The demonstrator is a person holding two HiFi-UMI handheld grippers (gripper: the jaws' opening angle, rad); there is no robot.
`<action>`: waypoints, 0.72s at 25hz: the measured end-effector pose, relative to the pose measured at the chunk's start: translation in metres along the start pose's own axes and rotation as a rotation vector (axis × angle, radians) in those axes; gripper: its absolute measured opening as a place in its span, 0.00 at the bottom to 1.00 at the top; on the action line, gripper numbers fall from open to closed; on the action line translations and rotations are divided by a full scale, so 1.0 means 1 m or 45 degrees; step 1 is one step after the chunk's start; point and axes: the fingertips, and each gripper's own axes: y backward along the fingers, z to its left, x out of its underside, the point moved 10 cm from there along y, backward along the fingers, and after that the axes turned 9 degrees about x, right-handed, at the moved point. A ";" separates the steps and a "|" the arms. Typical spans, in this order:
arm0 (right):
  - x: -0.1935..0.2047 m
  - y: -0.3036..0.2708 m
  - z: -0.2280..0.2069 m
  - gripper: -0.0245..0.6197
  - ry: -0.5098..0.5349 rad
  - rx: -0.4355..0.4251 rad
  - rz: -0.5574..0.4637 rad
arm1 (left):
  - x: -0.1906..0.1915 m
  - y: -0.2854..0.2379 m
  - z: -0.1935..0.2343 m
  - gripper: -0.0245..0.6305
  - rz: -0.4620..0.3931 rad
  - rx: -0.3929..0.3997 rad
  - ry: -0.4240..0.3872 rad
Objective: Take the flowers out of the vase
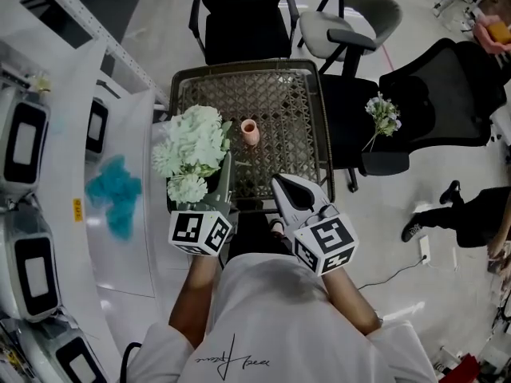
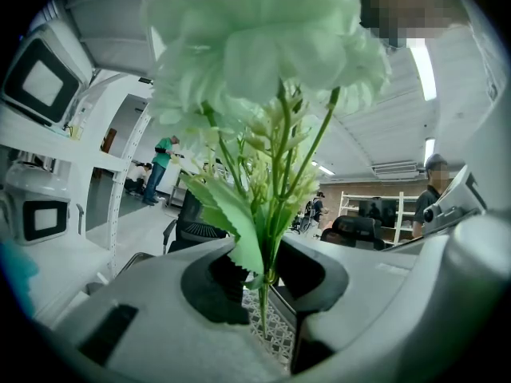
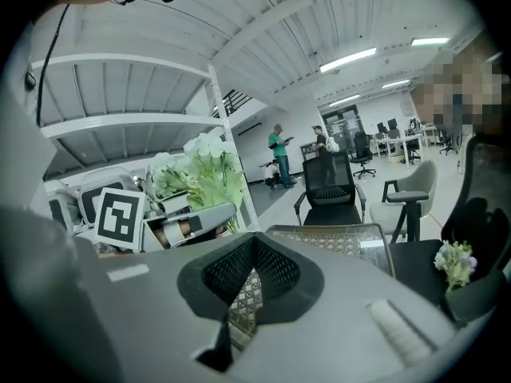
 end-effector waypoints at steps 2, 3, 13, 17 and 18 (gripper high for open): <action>-0.002 0.002 -0.001 0.05 0.009 -0.005 -0.001 | 0.000 0.002 -0.004 0.17 0.000 -0.006 0.006; -0.002 0.003 -0.001 0.05 0.011 -0.008 -0.002 | 0.000 0.002 -0.005 0.17 -0.001 -0.008 0.012; -0.004 0.011 -0.008 0.05 0.022 -0.025 -0.010 | -0.002 0.006 -0.023 0.17 -0.012 -0.013 0.034; -0.007 0.013 -0.012 0.05 0.028 -0.027 -0.020 | -0.002 0.006 -0.029 0.17 -0.005 -0.013 0.039; -0.008 0.013 -0.012 0.05 0.028 -0.026 -0.024 | -0.002 0.007 -0.031 0.17 -0.004 -0.012 0.040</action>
